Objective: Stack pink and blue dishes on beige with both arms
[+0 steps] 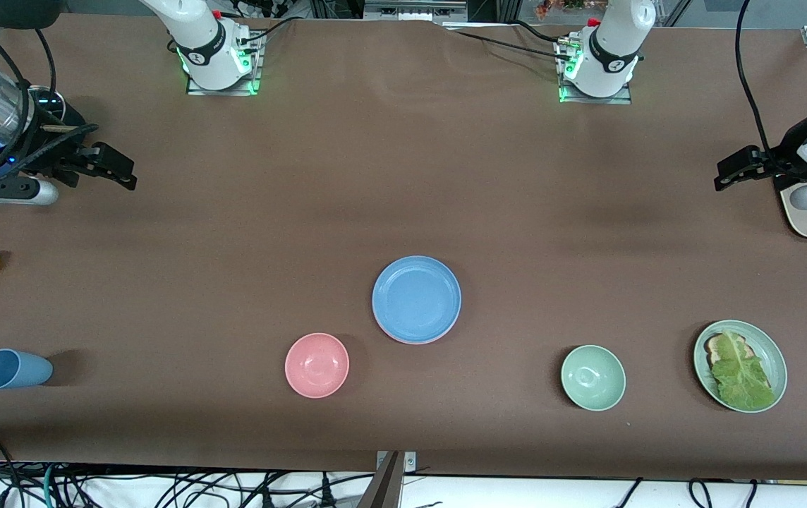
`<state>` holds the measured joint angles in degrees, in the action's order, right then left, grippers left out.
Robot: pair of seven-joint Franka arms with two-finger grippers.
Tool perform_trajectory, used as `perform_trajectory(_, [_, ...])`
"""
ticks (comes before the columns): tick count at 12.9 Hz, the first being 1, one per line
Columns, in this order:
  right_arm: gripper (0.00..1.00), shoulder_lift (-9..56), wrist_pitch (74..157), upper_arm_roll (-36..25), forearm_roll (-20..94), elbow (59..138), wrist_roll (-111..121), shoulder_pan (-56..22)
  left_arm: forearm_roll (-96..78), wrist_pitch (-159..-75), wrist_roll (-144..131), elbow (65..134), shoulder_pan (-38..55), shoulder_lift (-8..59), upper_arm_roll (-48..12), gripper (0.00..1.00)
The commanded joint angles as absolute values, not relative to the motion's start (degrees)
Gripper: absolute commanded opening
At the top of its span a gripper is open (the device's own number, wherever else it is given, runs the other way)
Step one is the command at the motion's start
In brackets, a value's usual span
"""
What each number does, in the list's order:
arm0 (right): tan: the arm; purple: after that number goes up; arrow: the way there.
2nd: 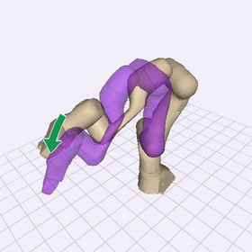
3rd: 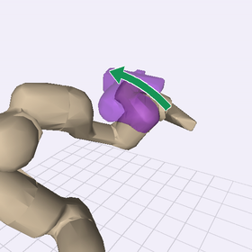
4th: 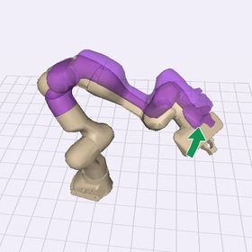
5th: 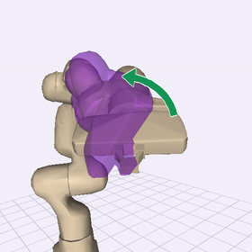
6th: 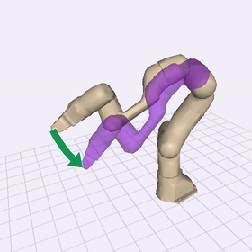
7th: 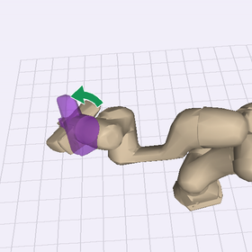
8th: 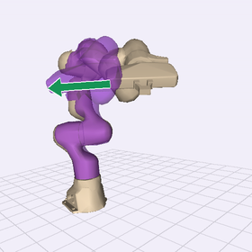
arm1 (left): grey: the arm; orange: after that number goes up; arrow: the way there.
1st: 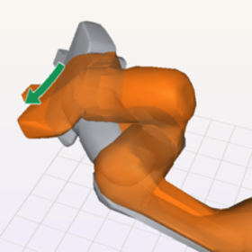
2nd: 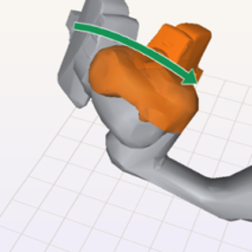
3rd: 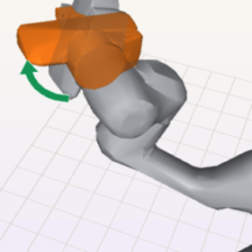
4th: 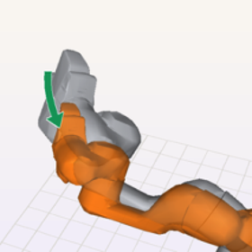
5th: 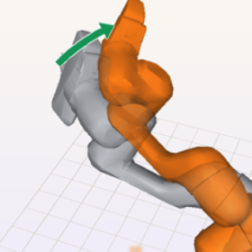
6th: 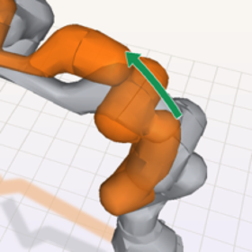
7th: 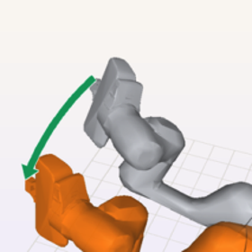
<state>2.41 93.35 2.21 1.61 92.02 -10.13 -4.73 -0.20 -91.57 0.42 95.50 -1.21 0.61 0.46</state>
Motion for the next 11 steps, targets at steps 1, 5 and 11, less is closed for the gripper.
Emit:
perform_trajectory(1, [1.00, 2.7, 92.7, 3.1, 0.6, 90.7, -9.1, -3.8, 0.9, -90.6, 0.8, 94.5, -1.0, 1.0, 0.4, 1.00])
perform_trajectory(5, [1.00, 2.7, 92.5, 3.1, 0.6, 90.8, -9.0, -3.8, 0.9, -90.6, 0.8, 94.5, -1.0, 1.0, 0.4, 1.00])
perform_trajectory(11, [1.00, 2.7, 92.2, 3.1, 0.5, 90.8, -9.0, -3.8, 0.9, -90.6, 0.7, 94.5, -1.0, 1.0, 0.4, 1.00])
